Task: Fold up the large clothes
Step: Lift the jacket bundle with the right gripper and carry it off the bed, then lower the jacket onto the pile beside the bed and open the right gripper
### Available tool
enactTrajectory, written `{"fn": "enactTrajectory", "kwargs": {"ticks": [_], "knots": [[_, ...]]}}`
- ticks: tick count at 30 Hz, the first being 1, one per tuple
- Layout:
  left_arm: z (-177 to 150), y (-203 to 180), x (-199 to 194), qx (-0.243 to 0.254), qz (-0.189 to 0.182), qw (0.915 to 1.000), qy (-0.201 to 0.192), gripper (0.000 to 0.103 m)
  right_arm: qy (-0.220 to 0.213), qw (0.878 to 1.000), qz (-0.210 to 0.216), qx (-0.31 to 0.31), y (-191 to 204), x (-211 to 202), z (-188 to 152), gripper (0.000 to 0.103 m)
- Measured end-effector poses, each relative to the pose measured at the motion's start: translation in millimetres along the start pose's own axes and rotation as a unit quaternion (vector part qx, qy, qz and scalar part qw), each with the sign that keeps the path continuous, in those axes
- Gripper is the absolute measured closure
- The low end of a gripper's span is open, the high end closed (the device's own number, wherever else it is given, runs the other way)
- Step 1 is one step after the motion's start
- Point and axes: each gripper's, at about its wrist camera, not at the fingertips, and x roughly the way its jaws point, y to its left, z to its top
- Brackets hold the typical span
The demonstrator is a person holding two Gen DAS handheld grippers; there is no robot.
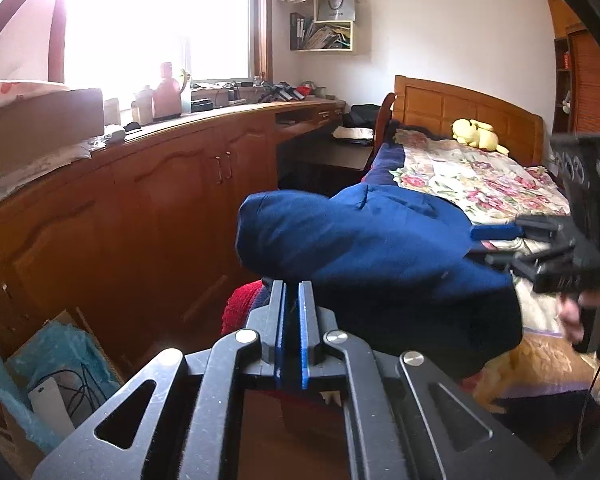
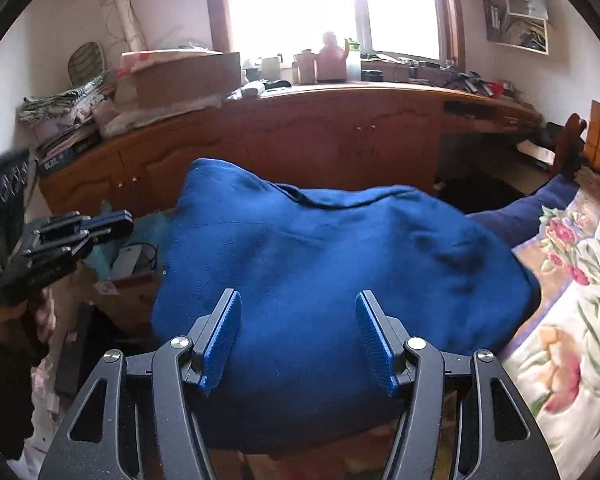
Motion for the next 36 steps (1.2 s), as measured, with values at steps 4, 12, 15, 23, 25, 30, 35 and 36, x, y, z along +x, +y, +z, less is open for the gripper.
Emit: {"fn": "enactTrajectory", "kwargs": {"ticks": [4, 12, 15, 23, 25, 30, 35, 36], "knots": [[0.7, -6.3, -2.8, 0.003, 0.011, 0.9999, -0.006, 0.097, 0.008, 0.999, 0.023, 0.027, -7.5, 9.3, -10.3, 0.042], [-6.1, -14.0, -4.1, -0.014, 0.019, 0.9996, 0.016, 0.097, 0.005, 0.999, -0.027, 0.028, -7.9, 0.9, -7.1, 0.042], [-7.6, -22.5, -7.9, -0.014, 0.023, 0.9994, 0.019, 0.097, -0.005, 0.998, -0.047, 0.031, 3.1, -29.7, -6.2, 0.042], [-9.2, -76.4, -15.6, 0.009, 0.009, 0.9996, 0.026, 0.097, -0.022, 0.993, -0.101, 0.063, -4.5, -101.5, -47.7, 0.042], [-11.4, -92.9, -16.7, 0.012, 0.001, 0.9996, 0.025, 0.097, -0.025, 0.991, -0.112, 0.068, -3.9, -115.6, -57.1, 0.041], [-18.0, -133.1, -15.4, 0.028, -0.013, 0.9990, 0.034, 0.097, -0.033, 0.987, -0.139, 0.077, -2.8, -148.3, -79.0, 0.041], [-21.8, -172.2, -16.1, 0.050, -0.037, 0.9974, 0.036, 0.097, -0.041, 0.981, -0.164, 0.092, 2.8, -174.9, -100.4, 0.041], [-22.6, -181.2, -16.4, 0.052, -0.048, 0.9968, 0.038, 0.097, -0.043, 0.980, -0.170, 0.097, 3.1, -180.1, -105.3, 0.041]]}}
